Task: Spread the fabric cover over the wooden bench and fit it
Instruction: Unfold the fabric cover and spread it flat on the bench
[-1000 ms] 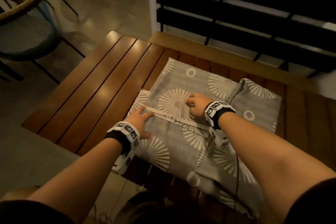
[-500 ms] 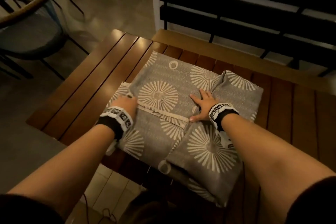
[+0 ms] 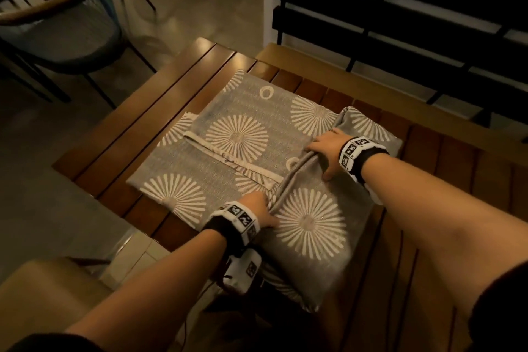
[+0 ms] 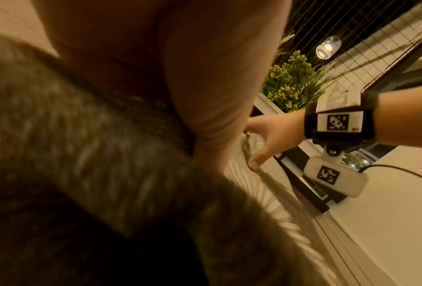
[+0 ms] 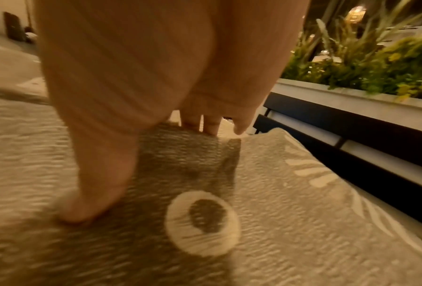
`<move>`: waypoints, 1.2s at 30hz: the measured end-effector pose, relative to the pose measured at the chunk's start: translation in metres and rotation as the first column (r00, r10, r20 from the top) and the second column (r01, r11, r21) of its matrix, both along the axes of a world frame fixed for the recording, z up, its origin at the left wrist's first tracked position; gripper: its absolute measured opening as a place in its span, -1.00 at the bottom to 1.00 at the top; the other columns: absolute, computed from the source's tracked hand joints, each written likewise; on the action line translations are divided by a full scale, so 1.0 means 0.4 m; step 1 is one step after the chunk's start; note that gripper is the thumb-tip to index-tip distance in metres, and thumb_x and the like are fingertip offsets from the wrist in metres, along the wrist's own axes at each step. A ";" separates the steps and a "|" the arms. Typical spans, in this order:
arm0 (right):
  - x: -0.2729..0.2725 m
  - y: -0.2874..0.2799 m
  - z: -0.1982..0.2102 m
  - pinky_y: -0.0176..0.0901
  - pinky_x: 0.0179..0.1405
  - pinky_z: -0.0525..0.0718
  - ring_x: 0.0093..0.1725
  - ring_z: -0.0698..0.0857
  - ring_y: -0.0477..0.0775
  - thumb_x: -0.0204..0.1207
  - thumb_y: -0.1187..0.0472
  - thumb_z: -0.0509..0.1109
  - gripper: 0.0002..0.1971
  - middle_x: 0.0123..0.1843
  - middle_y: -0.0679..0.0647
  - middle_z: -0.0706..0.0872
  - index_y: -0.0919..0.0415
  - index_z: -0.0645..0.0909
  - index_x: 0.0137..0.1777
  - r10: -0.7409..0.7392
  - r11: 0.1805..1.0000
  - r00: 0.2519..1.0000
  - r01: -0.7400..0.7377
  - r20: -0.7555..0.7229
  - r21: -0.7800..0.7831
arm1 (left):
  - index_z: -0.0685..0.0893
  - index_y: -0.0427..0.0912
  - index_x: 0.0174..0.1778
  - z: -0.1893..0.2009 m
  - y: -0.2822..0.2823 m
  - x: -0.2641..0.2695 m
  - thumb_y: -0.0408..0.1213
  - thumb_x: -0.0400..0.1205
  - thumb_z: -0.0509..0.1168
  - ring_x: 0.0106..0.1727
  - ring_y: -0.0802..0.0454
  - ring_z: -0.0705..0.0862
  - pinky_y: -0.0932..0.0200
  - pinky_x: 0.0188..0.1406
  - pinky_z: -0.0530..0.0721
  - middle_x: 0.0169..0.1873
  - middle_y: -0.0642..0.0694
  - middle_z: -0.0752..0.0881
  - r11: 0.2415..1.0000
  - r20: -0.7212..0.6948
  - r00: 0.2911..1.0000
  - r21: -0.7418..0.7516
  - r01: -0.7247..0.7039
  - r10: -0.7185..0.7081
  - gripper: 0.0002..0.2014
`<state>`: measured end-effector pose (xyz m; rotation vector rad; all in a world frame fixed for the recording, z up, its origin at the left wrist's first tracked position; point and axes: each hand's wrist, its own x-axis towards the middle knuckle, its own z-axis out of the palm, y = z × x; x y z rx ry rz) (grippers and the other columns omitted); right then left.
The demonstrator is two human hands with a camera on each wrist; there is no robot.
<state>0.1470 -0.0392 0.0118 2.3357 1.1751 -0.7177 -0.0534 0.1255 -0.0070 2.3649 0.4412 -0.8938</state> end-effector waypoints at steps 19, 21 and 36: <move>0.038 -0.254 0.123 -0.09 -0.05 0.68 -0.02 0.74 0.25 0.60 0.20 0.27 -0.79 0.00 0.13 0.77 0.06 0.69 0.13 -0.105 0.994 0.976 0.101 0.189 0.029 | 0.43 -0.06 0.51 0.245 -0.266 -0.006 -0.26 0.51 0.37 0.30 -0.09 0.60 0.13 0.28 0.50 0.33 -0.13 0.63 0.855 0.181 0.922 -0.347 0.385 -0.342 -0.40; 0.034 -0.329 0.122 -0.11 -0.17 0.67 -0.10 0.75 0.22 0.58 0.20 0.26 -0.78 -0.05 0.12 0.79 0.07 0.71 0.10 -0.111 0.994 0.970 0.110 0.217 0.014 | 0.32 -0.07 0.59 0.251 -0.327 0.004 -0.31 0.55 0.37 0.47 -0.08 0.47 0.20 0.35 0.41 0.50 -0.12 0.49 0.831 0.193 0.895 -0.335 0.444 -0.401 -0.33; -0.234 -0.876 0.027 0.13 0.38 0.54 0.45 0.53 0.17 0.51 0.36 0.27 -0.42 0.53 0.03 0.52 -0.09 0.45 0.50 -0.487 0.865 0.870 0.493 0.084 -0.090 | 0.24 -0.09 0.64 0.077 -0.713 -0.123 -0.12 0.62 0.37 0.53 -0.03 0.42 0.15 0.49 0.33 0.55 -0.12 0.43 0.501 0.101 0.574 -0.384 0.776 -0.812 -0.32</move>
